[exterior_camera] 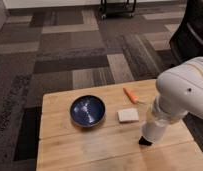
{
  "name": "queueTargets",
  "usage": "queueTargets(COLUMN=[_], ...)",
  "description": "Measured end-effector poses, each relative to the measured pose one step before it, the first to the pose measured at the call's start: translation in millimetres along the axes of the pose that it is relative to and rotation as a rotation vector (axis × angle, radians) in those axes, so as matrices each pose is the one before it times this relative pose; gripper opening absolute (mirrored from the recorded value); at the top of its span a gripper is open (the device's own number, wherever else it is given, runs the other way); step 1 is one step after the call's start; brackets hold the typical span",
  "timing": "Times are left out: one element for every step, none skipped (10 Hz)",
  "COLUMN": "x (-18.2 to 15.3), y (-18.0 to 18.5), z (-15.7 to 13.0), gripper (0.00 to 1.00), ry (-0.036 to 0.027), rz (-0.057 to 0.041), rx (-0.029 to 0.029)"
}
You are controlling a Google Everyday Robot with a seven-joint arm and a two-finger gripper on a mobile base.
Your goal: Place the ceramic cup over the eraser
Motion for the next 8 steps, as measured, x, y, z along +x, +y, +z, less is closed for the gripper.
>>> queueTargets(x=[0.73, 1.61, 2.21, 1.56, 1.81, 0.45, 0.52, 0.76], y=[-0.75, -0.45, 1.38, 0.82, 1.48, -0.02, 0.55, 0.80], z=[3.66, 8.18, 8.67, 5.79, 9.65, 4.77, 9.65, 9.94], gripper=[0.02, 0.02, 0.02, 0.02, 0.02, 0.02, 0.02, 0.02], ry=[0.00623, 0.01200, 0.01170, 0.00528, 0.00480, -0.00016, -0.00252, -0.00169], rz=[0.00263, 0.00118, -0.00972, -0.00662, -0.00989, -0.00476, -0.01229, -0.01037], rx=[-0.00041, -0.00560, -0.00612, -0.00532, -0.00898, -0.00260, -0.00361, -0.00679])
